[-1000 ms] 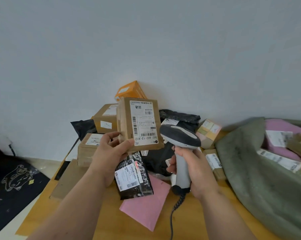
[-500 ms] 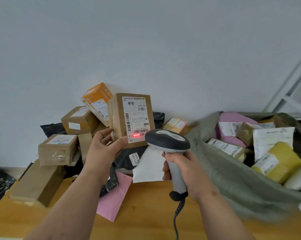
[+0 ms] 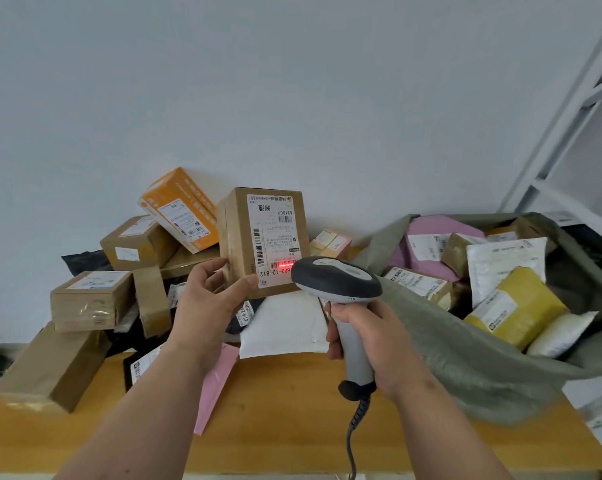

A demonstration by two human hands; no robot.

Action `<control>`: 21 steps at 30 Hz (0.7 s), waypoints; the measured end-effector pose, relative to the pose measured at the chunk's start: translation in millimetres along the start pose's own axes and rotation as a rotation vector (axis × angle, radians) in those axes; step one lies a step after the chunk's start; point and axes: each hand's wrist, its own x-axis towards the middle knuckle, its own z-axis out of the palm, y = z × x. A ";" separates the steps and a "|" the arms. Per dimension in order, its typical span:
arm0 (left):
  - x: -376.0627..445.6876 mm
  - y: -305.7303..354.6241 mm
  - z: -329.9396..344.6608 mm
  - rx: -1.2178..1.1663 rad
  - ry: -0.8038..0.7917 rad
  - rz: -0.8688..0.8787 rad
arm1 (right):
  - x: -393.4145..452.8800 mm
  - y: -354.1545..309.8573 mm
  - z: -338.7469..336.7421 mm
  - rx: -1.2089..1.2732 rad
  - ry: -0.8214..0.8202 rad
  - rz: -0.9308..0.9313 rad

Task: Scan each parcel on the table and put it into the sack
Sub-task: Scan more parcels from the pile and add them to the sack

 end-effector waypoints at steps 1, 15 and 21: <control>-0.2 -0.1 2.0 0.005 -0.002 0.000 | -0.7 0.1 -1.4 0.000 0.005 0.000; 28.1 2.1 35.7 0.246 -0.085 0.064 | 15.1 -1.5 -12.1 0.023 0.288 0.069; 40.7 10.3 68.5 0.390 -0.196 0.152 | 22.3 1.9 -20.1 0.055 0.433 0.019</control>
